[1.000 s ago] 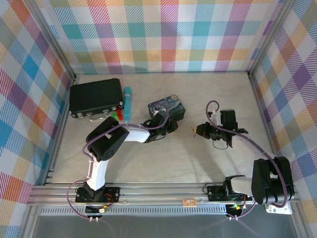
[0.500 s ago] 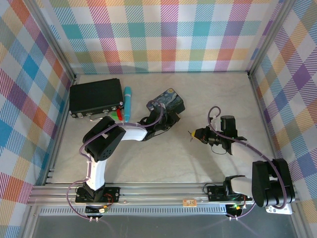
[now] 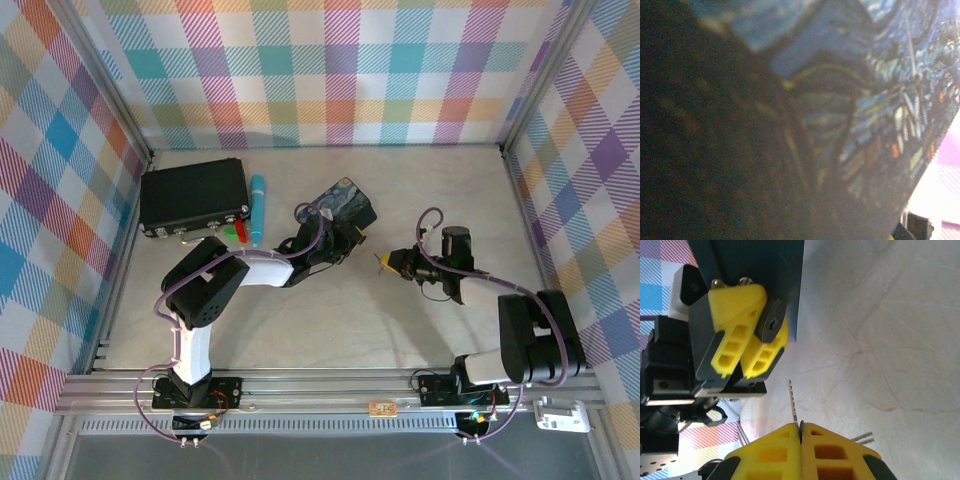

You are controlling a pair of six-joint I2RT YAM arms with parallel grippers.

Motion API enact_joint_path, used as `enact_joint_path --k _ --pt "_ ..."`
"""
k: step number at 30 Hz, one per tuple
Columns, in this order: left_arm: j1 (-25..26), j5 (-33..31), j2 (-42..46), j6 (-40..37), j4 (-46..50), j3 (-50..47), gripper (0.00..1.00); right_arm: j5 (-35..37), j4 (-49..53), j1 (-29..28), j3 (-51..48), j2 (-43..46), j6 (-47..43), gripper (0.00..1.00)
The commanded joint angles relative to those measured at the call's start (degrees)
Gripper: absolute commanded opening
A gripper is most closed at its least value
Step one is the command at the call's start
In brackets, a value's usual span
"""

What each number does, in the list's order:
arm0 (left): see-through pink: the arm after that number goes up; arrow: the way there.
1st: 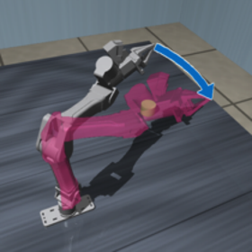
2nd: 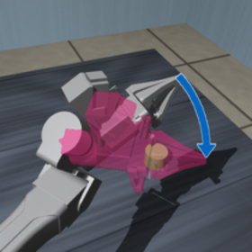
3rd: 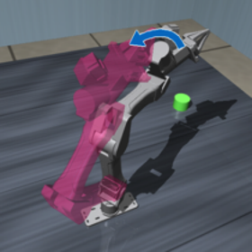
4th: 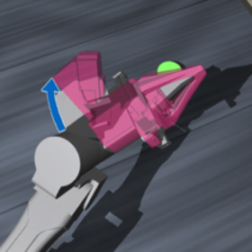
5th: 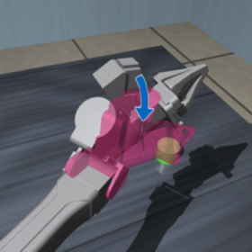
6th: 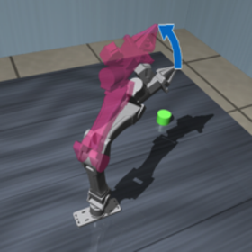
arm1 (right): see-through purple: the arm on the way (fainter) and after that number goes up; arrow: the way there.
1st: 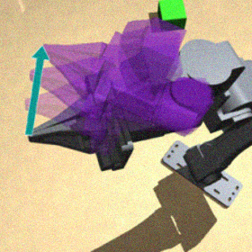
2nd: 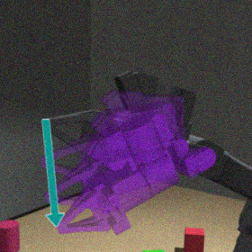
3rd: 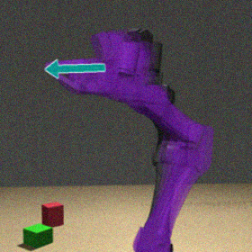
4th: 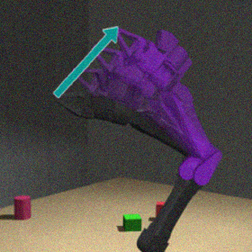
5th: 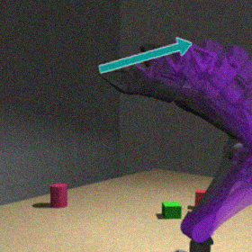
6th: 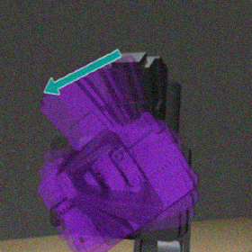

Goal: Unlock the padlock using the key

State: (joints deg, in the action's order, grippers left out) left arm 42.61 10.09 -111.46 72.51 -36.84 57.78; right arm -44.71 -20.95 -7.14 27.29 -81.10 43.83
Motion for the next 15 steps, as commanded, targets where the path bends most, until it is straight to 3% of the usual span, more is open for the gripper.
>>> enact_joint_path --k 1,15 --pt "-0.1 2.2 2.2 1.7 -3.6 -0.7 0.00 -3.0 -6.9 -0.4 2.8 -2.8 1.9 0.00" --pt "-0.1 2.2 1.9 2.0 -4.3 -0.6 0.00 -4.5 -13.3 -2.1 6.2 -11.0 4.1 0.00"
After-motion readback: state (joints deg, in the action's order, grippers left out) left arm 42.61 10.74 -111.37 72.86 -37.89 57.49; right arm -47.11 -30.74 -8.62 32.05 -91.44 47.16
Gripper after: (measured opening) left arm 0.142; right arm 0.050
